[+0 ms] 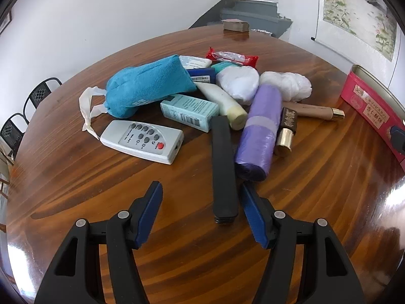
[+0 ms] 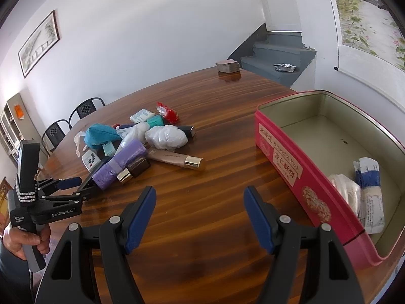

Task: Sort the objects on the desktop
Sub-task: 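Grasp the black comb with the left tool while the right tool reaches the beige foundation tube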

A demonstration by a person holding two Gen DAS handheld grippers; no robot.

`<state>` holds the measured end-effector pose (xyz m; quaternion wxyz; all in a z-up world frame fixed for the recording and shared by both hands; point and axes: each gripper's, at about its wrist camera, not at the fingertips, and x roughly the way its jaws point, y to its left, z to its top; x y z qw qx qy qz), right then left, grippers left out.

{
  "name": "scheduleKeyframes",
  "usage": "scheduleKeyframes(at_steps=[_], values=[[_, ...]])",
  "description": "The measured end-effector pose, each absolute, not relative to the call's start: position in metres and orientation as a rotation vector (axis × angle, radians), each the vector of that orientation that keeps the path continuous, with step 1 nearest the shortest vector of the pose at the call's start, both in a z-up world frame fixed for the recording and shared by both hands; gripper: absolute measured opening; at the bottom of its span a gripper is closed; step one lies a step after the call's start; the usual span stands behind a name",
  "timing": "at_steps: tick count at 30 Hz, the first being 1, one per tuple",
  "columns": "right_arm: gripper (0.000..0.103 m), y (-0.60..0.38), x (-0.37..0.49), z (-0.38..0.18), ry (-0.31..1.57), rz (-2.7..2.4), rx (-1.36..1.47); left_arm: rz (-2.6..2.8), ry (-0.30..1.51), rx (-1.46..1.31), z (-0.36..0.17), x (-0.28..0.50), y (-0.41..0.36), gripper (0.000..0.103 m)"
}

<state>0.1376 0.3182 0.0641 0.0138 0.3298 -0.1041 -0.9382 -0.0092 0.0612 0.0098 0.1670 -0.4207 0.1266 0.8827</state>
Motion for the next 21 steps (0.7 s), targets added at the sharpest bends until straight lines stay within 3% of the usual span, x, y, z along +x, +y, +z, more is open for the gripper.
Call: scheduleKeyframes(at_steps=[6, 8, 14, 21], values=[[0.075, 0.314, 0.133, 0.062, -0.314, -2.906, 1.039, 2.521, 0.330, -1.199, 0.010, -0.018, 0.060, 0.064], [0.075, 0.313, 0.131, 0.061, -0.312, -2.901, 1.044, 2.501, 0.316, -1.195, 0.011, -0.020, 0.067, 0.046], [0.075, 0.308, 0.125, 0.060, -0.273, -2.888, 1.053, 2.474, 0.310, -1.177, 0.012, -0.026, 0.087, 0.021], [0.075, 0.302, 0.097, 0.060, -0.167, -2.816, 1.085, 2.474, 0.257, -1.179, 0.013, -0.017, 0.083, 0.018]])
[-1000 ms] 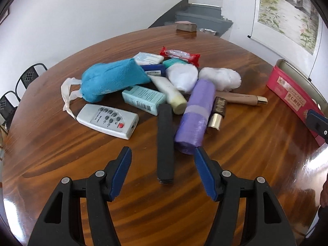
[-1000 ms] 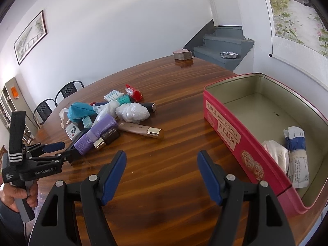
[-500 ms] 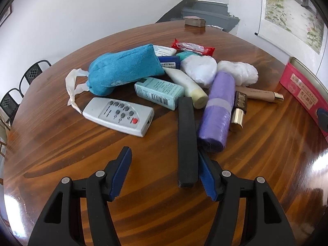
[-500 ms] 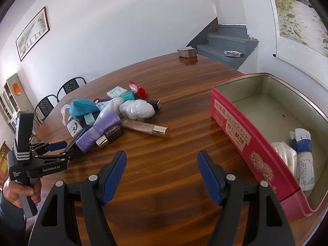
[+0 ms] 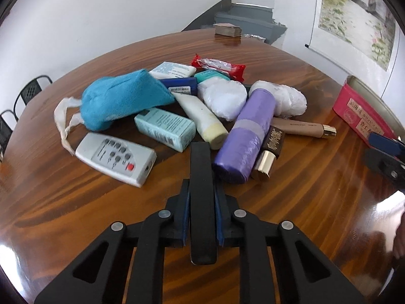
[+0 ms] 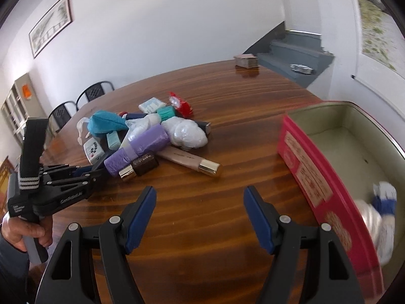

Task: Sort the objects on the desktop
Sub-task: 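Grasp the black comb with the left tool while the right tool reaches the beige foundation tube, then grasp the beige foundation tube with the right tool and lift it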

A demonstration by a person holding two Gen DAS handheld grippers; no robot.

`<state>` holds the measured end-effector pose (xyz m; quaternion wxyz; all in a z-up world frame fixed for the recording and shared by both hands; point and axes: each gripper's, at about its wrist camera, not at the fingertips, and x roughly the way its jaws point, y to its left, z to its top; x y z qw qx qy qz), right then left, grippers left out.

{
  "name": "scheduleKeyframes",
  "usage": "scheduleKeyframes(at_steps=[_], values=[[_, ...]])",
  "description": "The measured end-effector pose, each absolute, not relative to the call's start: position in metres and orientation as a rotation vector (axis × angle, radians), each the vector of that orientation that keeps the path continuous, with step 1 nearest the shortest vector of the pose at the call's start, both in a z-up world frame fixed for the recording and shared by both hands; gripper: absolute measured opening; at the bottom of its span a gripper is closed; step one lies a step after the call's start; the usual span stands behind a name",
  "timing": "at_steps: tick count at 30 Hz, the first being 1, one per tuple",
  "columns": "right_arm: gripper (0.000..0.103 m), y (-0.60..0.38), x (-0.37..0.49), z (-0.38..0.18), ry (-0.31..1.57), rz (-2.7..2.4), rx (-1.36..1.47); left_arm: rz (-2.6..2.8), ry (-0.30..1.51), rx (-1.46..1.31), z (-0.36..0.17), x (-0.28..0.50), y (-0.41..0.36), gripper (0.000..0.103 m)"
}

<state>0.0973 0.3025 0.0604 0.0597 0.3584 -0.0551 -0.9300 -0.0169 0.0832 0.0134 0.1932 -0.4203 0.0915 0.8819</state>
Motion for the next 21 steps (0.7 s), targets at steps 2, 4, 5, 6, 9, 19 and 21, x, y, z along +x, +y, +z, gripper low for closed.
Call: scheduleKeyframes(at_steps=[2, 4, 5, 6, 9, 19, 21], values=[[0.075, 0.298, 0.086, 0.062, -0.099, -2.786, 1.088, 2.488, 0.239, -1.180, 0.016, -0.011, 0.078, 0.018], [0.075, 0.294, 0.076, 0.062, -0.037, -2.762, 1.097, 2.497, 0.220, -1.181, 0.018, -0.006, 0.073, 0.018], [0.075, 0.292, 0.071, 0.061, -0.018, -2.746, 1.100, 2.501, 0.206, -1.183, 0.018, -0.004, 0.070, 0.018], [0.075, 0.289, 0.063, 0.058, 0.001, -2.719, 1.112, 2.505, 0.186, -1.185, 0.020, -0.001, 0.065, 0.018], [0.071, 0.284, 0.045, 0.052, 0.027, -2.683, 1.156, 2.505, 0.146, -1.175, 0.024, 0.005, 0.058, 0.018], [0.045, 0.267, 0.016, 0.036, 0.191, -2.645, 1.239, 2.474, 0.135, -1.137, 0.031, 0.013, 0.064, 0.018], [0.045, 0.265, 0.016, 0.033, 0.229, -2.638, 1.244, 2.471, 0.129, -1.141, 0.030, 0.013, 0.063, 0.018]])
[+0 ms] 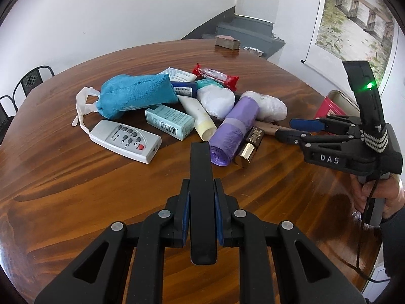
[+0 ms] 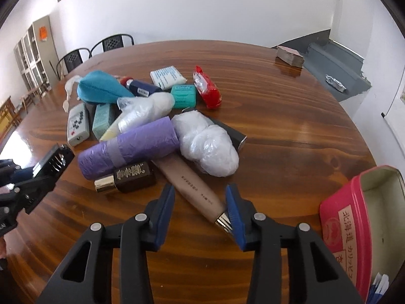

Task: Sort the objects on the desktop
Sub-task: 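Grasp the beige foundation tube with the right tool and lift it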

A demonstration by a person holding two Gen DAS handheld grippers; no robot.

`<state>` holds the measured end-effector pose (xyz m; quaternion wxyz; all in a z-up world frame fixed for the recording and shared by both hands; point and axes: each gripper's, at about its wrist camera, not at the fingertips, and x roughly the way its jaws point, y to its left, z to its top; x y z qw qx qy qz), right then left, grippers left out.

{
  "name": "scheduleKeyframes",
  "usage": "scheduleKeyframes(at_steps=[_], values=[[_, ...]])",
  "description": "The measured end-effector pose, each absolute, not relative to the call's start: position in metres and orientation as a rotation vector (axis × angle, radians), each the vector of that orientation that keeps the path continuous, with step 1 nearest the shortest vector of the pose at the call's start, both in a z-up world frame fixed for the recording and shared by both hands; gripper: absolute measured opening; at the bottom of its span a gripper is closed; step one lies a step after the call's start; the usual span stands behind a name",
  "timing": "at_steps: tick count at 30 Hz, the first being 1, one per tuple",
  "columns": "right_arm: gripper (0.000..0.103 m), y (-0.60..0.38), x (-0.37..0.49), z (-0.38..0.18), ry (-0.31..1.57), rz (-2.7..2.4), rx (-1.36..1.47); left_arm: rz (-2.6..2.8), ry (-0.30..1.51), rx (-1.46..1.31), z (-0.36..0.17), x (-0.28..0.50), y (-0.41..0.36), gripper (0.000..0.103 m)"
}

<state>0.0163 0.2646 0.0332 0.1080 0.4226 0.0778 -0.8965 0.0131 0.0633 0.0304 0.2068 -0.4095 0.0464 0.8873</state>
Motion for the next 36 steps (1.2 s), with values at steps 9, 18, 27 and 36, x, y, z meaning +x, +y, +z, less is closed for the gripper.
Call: scheduleKeyframes(at_steps=[9, 18, 27, 36], values=[[0.043, 0.256, 0.031, 0.033, 0.258, -2.536, 1.266, 2.460, 0.128, -1.134, 0.032, 0.018, 0.066, 0.018], [0.031, 0.250, 0.028, 0.031, 0.248, -2.574, 1.259, 2.467, 0.118, -1.127, 0.035, 0.019, 0.066, 0.018], [0.025, 0.256, 0.055, 0.035, 0.142, -2.624, 1.208, 2.477, 0.097, -1.086, 0.045, 0.026, 0.068, 0.018], [0.005, 0.304, 0.092, 0.063, -0.265, -2.602, 1.093, 2.449, 0.108, -1.049, 0.052, 0.041, 0.091, 0.018]])
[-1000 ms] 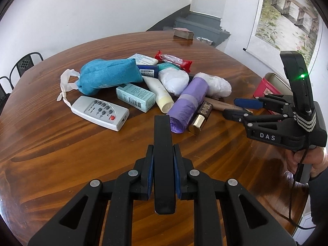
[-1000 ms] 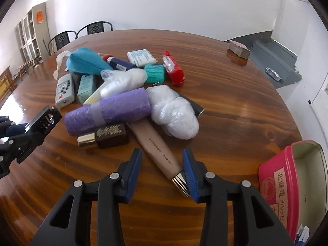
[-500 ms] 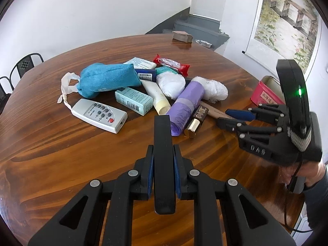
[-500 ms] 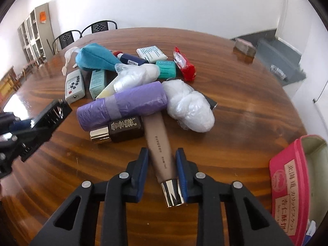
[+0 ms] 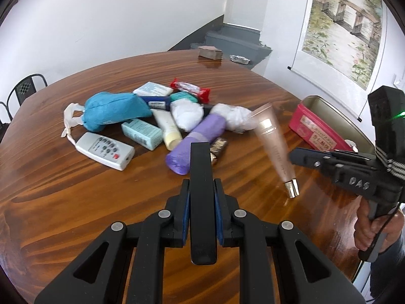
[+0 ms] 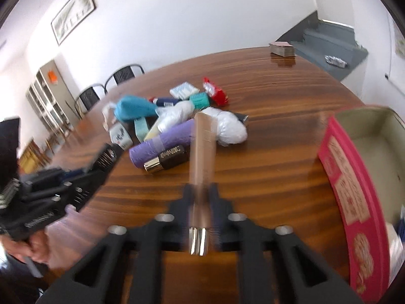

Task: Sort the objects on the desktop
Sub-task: 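Grasp the beige foundation tube with the right tool and lift it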

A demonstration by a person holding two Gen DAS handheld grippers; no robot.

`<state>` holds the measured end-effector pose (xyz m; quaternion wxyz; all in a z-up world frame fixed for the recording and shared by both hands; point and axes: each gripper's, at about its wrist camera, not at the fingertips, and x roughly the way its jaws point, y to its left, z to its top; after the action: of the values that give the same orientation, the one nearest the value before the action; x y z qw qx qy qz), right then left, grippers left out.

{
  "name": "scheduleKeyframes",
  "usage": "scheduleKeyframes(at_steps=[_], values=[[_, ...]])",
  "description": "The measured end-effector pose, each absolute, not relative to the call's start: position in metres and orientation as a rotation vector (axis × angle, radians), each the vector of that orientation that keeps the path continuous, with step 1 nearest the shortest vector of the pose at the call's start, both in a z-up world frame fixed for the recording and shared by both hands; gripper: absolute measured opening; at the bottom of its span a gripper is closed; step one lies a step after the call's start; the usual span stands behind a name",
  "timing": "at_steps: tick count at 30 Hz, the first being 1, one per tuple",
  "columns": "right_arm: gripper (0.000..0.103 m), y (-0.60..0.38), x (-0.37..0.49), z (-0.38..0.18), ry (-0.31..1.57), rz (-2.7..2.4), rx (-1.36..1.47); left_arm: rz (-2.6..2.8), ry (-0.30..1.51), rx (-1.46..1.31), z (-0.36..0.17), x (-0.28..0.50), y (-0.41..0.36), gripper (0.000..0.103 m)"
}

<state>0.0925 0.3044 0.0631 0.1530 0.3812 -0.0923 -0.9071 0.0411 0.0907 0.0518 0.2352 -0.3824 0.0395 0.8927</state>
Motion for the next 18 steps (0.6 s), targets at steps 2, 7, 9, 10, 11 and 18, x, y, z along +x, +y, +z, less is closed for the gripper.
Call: scheduleKeyframes(at_steps=[2, 7, 9, 10, 11, 18], values=[[0.005, 0.313, 0.101, 0.069, -0.298, -2.624, 1.060, 2.443, 0.112, -1.037, 0.055, 0.045, 0.099, 0.018], [0.006, 0.322, 0.108, 0.071, -0.271, -2.677, 1.063, 2.430, 0.129, -1.009, 0.061, 0.052, 0.115, 0.018], [0.006, 0.326, 0.104, 0.063, -0.331, -2.649, 1.104, 2.430, 0.124, -1.004, 0.063, 0.054, 0.118, 0.018], [0.006, 0.328, 0.103, 0.059, -0.357, -2.631, 1.122, 2.431, 0.119, -1.005, 0.062, 0.054, 0.118, 0.018], [0.007, 0.329, 0.102, 0.055, -0.374, -2.616, 1.139, 2.431, 0.115, -1.007, 0.062, 0.055, 0.118, 0.018], [0.007, 0.305, 0.087, 0.038, -0.321, -2.569, 1.205, 2.433, 0.072, -1.027, 0.056, 0.053, 0.106, 0.018]])
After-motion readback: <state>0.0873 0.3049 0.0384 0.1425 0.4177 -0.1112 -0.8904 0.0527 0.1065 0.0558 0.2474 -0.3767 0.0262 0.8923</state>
